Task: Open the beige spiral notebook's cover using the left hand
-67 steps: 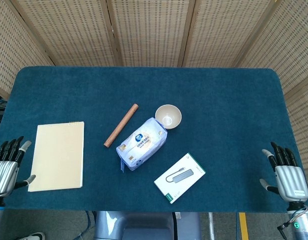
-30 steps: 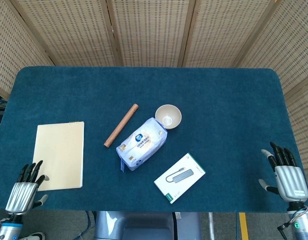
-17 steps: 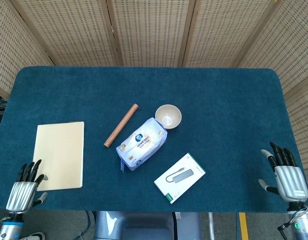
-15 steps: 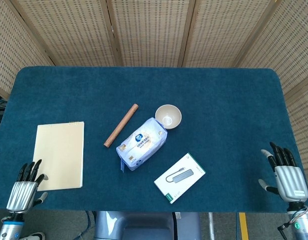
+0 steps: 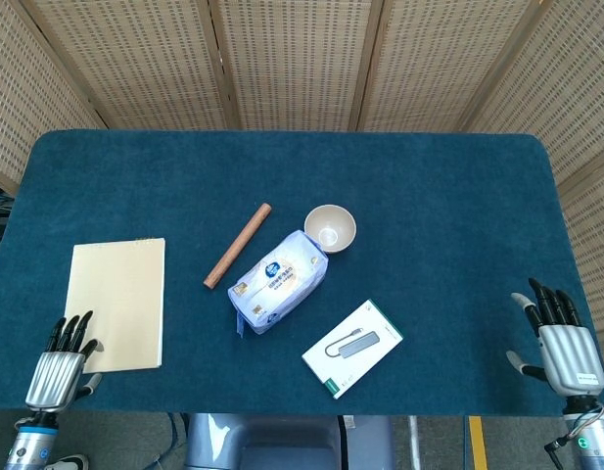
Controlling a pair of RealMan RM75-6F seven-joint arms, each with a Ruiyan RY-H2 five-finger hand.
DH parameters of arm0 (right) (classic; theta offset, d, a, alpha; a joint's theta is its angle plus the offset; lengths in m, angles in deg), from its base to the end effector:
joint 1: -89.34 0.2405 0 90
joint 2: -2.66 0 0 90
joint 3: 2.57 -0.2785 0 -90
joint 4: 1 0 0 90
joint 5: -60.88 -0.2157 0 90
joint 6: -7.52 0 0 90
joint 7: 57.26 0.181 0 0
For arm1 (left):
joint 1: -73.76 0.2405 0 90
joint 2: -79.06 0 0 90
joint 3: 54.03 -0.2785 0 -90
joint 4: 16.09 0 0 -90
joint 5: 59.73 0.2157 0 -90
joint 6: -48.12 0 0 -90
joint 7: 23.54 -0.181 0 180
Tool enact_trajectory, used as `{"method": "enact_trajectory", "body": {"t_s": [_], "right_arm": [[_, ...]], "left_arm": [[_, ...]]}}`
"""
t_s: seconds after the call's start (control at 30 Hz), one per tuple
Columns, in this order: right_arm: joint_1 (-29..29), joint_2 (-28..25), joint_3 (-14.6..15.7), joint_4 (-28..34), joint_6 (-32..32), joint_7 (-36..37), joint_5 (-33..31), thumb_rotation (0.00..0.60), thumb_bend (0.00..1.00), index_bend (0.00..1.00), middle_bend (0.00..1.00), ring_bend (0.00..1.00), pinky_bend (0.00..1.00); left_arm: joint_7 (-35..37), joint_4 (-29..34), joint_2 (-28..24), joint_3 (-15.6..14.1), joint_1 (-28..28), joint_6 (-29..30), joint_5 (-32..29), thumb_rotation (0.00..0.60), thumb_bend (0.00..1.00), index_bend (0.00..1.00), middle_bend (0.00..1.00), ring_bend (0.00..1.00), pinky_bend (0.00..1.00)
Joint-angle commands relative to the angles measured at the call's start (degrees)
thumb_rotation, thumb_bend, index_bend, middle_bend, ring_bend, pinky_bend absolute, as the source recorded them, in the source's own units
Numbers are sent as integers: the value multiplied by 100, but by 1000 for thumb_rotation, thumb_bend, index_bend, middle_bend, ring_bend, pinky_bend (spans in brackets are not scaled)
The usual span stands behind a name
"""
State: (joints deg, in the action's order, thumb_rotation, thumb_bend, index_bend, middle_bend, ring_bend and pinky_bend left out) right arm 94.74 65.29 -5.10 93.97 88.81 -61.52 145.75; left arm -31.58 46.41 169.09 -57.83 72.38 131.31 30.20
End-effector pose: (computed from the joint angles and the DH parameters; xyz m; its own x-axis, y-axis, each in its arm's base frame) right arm -0.3317 -0.2210 0.1571 0.4430 -0.0719 0.8936 -0.8961 -0.0070 0.4437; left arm -0.3840 0.1747 0.0186 0.5814 0.1569 0.7983 0.8130 -0.0734 -0.5777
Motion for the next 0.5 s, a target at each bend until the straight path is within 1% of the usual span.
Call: {"method": "enact_trajectory", "body": {"t_s": [0.03,0.37,0.5], "right_arm": [[-1,-4,3,2,-1,9,3,600,232,149,0,0,25],[-1,-10,16,11,-4,14,21,600,234,149,0,0,25],[-3,-11,16,13,-2,22,23,600,234,149,0,0,25]], "left_arm": [[9,-59,43,9,-8,-12,-10,600,238,416,0,0,0],[48,-292,154,53,-9,15,-43,600,242,419,0,0,0],[103,-380,208,82,-16,46,-48,600,258,441,0,0,0]]}}
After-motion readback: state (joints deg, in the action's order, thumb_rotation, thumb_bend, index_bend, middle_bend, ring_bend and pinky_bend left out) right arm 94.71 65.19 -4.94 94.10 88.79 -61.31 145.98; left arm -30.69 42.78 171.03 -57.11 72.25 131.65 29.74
